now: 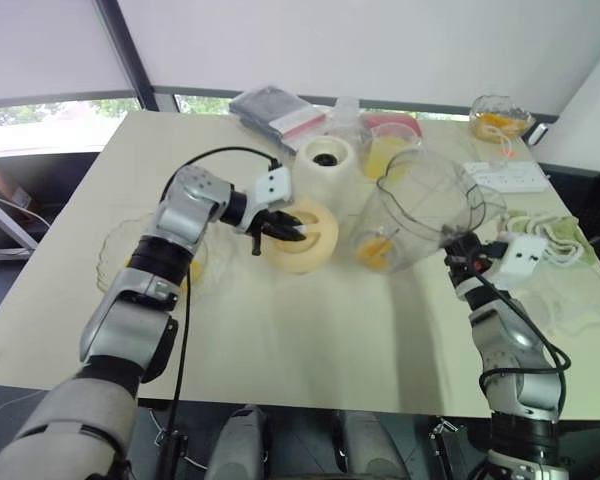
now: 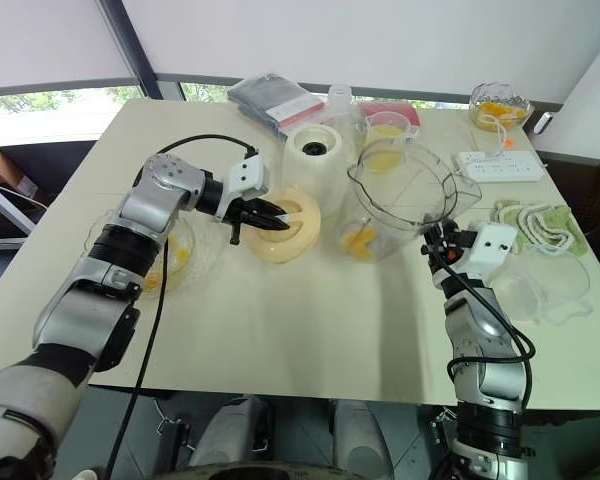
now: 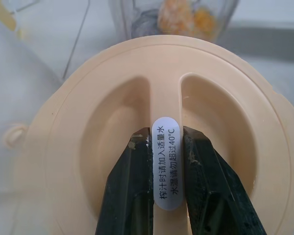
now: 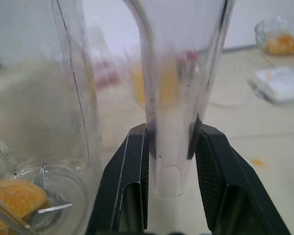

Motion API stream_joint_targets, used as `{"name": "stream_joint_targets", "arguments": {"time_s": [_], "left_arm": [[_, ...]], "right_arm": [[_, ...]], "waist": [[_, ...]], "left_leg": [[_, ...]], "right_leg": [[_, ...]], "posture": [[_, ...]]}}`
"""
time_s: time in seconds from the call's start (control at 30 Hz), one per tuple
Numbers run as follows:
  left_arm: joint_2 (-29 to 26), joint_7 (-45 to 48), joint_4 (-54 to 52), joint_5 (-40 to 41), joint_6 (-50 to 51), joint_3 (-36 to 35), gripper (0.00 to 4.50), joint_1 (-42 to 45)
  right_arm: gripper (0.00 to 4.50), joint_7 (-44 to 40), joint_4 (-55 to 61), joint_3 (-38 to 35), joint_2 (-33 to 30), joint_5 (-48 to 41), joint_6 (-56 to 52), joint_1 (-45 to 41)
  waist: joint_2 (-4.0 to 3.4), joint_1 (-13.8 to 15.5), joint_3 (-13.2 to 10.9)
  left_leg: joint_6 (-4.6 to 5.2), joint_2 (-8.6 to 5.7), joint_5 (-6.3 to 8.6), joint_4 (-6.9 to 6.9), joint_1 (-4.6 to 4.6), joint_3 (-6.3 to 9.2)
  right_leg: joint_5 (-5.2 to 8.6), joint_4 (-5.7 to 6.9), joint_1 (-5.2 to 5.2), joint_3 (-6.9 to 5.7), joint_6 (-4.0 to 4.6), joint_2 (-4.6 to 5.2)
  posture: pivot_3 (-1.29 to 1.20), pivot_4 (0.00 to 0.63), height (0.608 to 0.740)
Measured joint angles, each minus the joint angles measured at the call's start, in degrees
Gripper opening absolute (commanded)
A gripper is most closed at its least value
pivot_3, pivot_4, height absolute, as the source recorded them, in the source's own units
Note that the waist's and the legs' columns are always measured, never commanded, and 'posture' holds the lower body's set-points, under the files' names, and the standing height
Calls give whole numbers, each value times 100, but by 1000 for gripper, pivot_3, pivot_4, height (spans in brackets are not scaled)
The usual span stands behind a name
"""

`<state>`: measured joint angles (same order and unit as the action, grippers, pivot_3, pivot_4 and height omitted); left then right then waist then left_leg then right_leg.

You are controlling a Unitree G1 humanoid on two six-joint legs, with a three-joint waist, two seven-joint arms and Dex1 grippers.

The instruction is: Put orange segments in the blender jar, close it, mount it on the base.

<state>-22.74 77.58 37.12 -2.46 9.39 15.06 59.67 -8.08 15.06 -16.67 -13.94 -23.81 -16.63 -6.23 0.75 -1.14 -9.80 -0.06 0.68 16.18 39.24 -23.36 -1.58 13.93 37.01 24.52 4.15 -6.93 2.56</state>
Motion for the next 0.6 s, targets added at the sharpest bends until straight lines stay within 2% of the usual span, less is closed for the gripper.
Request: {"name": "stream_joint_targets", "arguments": {"time_s": [0.1,0.27,0.6], "left_arm": [[-33,21,79,1,-38,-1,257,23],[-158,163,106,32,-48,-9,257,35],[-626,455,235,173,-73,-91,257,417]], "right_arm": [[831,307,525,93,55,66,-328,92],[831,524,761,474,92,402,-656,285],[831,517,935,1007,94,924,-825,346]], "waist": [[0,3,0],[1,5,-1],[2,2,-2]], "left_leg": [[0,-1,0,0,-1,0],[0,-1,0,-2,-6,0],[0,-1,0,-2,-6,1]], "right_leg": [[0,-4,-1,-1,0,-1],[2,-7,2,-2,-1,-2],[2,-8,3,-2,-1,-3]], "posture": [[0,150,740],[0,150,740],[0,150,740]]}}
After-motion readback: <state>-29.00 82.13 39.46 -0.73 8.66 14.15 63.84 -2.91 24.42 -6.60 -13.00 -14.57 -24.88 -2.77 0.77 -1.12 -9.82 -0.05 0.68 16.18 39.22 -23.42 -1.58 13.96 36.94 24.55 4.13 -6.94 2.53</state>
